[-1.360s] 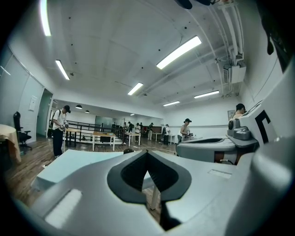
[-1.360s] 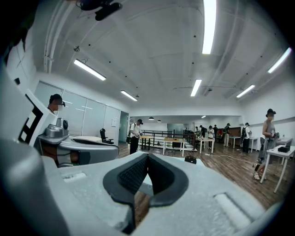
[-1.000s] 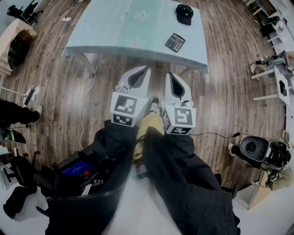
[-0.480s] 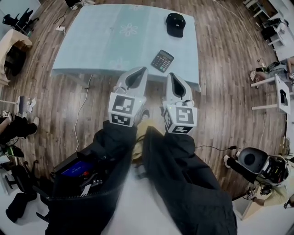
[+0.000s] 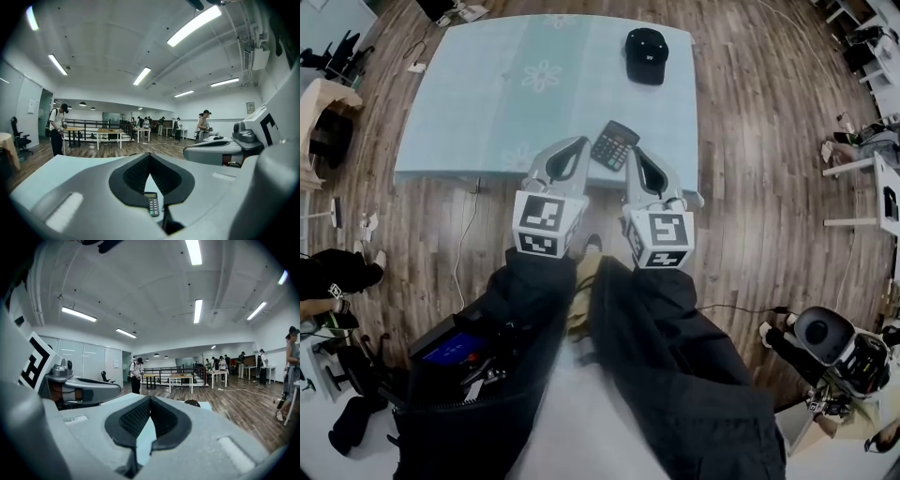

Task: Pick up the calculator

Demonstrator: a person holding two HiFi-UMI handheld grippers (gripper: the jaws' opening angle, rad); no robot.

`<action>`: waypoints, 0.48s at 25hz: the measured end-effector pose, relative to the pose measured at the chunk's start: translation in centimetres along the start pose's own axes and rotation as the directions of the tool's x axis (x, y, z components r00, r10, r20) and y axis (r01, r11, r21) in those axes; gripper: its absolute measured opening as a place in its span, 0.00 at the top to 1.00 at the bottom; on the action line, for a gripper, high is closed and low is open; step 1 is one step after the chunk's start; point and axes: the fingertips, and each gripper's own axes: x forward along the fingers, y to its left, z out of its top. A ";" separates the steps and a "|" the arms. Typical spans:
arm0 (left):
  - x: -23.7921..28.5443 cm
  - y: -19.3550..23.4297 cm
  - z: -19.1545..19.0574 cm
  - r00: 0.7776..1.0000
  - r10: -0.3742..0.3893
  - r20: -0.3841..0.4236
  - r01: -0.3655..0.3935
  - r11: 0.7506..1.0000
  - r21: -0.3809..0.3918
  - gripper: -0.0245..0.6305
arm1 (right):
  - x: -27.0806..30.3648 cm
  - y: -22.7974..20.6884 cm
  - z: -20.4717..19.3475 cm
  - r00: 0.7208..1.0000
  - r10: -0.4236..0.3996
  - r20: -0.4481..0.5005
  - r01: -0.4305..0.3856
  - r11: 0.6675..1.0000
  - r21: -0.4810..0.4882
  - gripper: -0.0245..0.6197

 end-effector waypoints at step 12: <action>6.4 2.1 -2.7 0.995 0.002 -0.096 -0.008 0.998 -0.058 0.96 | 4.4 -5.2 -3.2 0.995 -0.007 -0.102 0.013 0.998 0.057 0.96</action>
